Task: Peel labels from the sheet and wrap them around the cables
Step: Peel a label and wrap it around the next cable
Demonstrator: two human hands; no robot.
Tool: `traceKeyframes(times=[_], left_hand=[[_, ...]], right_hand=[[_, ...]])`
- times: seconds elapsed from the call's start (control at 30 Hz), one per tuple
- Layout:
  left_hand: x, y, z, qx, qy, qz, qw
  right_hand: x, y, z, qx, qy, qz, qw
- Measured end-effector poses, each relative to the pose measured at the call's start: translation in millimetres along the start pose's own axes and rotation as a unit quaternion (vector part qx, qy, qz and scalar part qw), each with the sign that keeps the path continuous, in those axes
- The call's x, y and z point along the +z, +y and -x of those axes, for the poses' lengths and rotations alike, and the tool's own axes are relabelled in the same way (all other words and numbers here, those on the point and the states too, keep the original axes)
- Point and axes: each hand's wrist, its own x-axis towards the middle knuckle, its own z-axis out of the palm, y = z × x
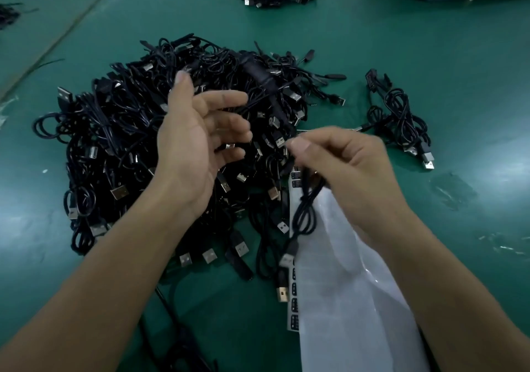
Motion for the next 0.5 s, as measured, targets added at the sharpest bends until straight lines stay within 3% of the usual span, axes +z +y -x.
traceKeyframes(times=[0.1, 0.23, 0.33, 0.5], left_hand=[[0, 0, 1, -0.018, -0.007, -0.008, 1.0], [0, 1, 1, -0.024, -0.002, -0.012, 1.0], [0, 2, 1, -0.024, 0.003, -0.011, 1.0], [-2, -2, -2, -0.014, 0.021, 0.0, 1.0]], right_hand=[[-26, 4, -18, 0.04, 0.128, 0.041, 0.99], [-77, 4, -51, 0.05, 0.236, 0.206, 0.948], [-104, 2, -73, 0.055, 0.261, 0.322, 0.909], [-117, 15, -99, 0.113, 0.239, 0.429, 0.863]])
